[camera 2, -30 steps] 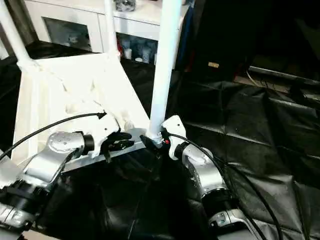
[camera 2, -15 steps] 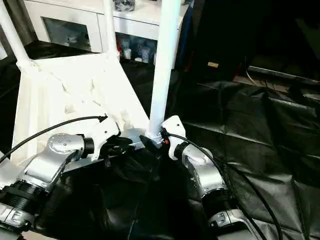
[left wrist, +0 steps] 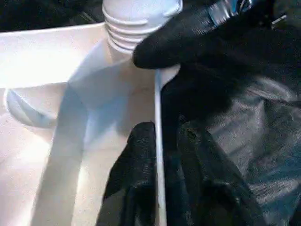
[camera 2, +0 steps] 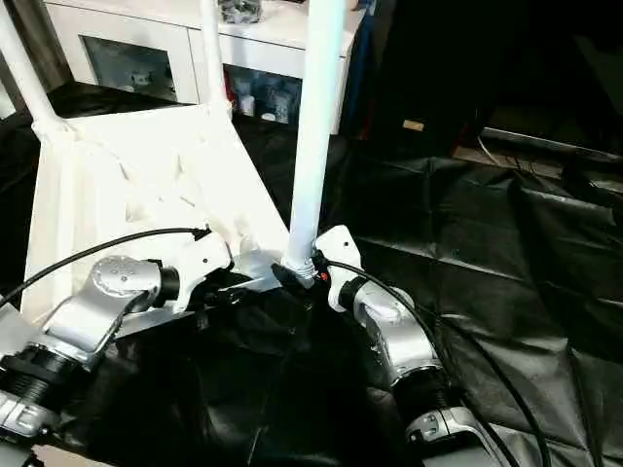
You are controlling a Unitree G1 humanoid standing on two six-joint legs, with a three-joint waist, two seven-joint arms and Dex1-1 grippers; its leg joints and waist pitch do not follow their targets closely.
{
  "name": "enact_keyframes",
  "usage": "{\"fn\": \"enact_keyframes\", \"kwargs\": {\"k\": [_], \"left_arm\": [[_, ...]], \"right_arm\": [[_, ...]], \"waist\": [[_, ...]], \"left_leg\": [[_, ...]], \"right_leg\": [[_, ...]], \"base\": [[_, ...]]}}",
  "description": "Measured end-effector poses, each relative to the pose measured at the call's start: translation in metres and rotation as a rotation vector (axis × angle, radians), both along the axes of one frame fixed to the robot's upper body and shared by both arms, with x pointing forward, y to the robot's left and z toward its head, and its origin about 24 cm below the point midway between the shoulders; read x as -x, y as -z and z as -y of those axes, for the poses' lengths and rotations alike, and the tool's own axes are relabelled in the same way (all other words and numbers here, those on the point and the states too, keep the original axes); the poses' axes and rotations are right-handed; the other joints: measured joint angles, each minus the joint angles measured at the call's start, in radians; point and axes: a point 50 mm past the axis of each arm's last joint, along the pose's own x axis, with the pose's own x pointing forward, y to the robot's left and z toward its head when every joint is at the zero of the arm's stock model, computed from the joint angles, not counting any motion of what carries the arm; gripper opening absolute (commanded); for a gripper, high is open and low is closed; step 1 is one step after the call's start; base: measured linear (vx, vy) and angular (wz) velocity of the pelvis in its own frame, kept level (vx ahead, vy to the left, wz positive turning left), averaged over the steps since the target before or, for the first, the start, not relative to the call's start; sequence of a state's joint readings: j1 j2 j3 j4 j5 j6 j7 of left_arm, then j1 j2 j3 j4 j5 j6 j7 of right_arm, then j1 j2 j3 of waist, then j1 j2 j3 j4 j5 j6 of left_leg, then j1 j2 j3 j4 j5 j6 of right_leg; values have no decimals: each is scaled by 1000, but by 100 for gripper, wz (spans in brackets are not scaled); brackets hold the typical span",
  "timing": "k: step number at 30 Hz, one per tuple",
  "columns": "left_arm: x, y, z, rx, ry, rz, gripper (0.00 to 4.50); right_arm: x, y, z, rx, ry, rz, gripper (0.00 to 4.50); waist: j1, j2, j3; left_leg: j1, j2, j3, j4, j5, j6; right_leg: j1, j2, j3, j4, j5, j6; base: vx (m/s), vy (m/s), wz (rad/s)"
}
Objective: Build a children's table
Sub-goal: Rotate leg to tighten
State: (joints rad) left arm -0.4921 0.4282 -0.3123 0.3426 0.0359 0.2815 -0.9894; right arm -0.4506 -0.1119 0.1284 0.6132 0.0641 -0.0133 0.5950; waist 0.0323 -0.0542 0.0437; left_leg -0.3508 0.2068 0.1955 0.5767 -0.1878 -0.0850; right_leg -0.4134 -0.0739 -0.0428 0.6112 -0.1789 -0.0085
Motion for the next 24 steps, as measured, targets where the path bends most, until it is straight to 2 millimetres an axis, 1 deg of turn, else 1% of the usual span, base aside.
{"fn": "enact_keyframes", "kwargs": {"k": [1, 4, 5, 10, 11, 15, 16, 21, 24], "left_arm": [[0, 0, 0, -2, -1, -2, 67], [-3, -1, -1, -6, -6, 1, 59], [-4, -1, -1, -7, -8, 0, 37], [-5, -1, -2, -1, -10, 6, 20], [-5, 0, -2, 7, -7, 4, 10], [-4, 0, -2, 28, 3, -8, 10], [-4, 0, -2, 28, 6, -9, 4], [-1, 2, -2, 23, 47, -10, 4], [4, 3, -5, 17, 101, -6, 4]], "right_arm": [[0, 0, 0, 0, 0, 0, 445], [0, 0, 1, 2, 2, 1, 445], [0, 0, 1, 2, 2, 1, 445], [0, 0, 3, 10, 4, 2, 445], [0, 0, 4, 11, 3, 2, 445], [-1, -1, 9, 21, -13, 4, 445], [-2, -2, 10, 26, -20, 6, 447], [-1, -5, 22, 35, -98, -12, 447], [2, -10, 30, 59, -201, -14, 447]], "waist": [[0, 0, 0], [0, 3, 1], [0, 4, 2], [0, 6, 3], [0, 6, 3], [1, 8, 2], [1, 9, 2], [2, 13, 0], [4, 16, 0]], "left_leg": [[0, 0, 0, 0, 0, 0], [0, 0, 0, 0, 0, 0], [1, 0, 0, 0, 0, 0], [1, 0, 0, 0, 0, 0], [1, 0, 0, 0, 0, 0], [0, 0, 0, 0, 0, 0], [0, 0, 0, 0, 0, 0], [0, 0, 0, 0, 0, 0], [0, 0, 0, 0, 0, 0]], "right_leg": [[0, 0, 0, 0, 0, 0], [0, 0, 0, 0, 0, 0], [0, 0, 0, 0, 0, 0], [0, 0, 0, 0, 1, 0], [1, 0, 0, 0, 1, -1], [1, 0, 0, 0, 1, 0], [1, 0, 0, 0, 1, 0], [1, 0, 0, -1, 0, 0], [1, 0, 0, -1, 0, 0]], "base": [[0, 0, 0], [0, 0, 0], [0, 0, 0], [0, 0, 0], [0, 0, 0], [0, 0, 0], [0, 0, 0], [0, 0, 0], [0, 0, 0]]}}
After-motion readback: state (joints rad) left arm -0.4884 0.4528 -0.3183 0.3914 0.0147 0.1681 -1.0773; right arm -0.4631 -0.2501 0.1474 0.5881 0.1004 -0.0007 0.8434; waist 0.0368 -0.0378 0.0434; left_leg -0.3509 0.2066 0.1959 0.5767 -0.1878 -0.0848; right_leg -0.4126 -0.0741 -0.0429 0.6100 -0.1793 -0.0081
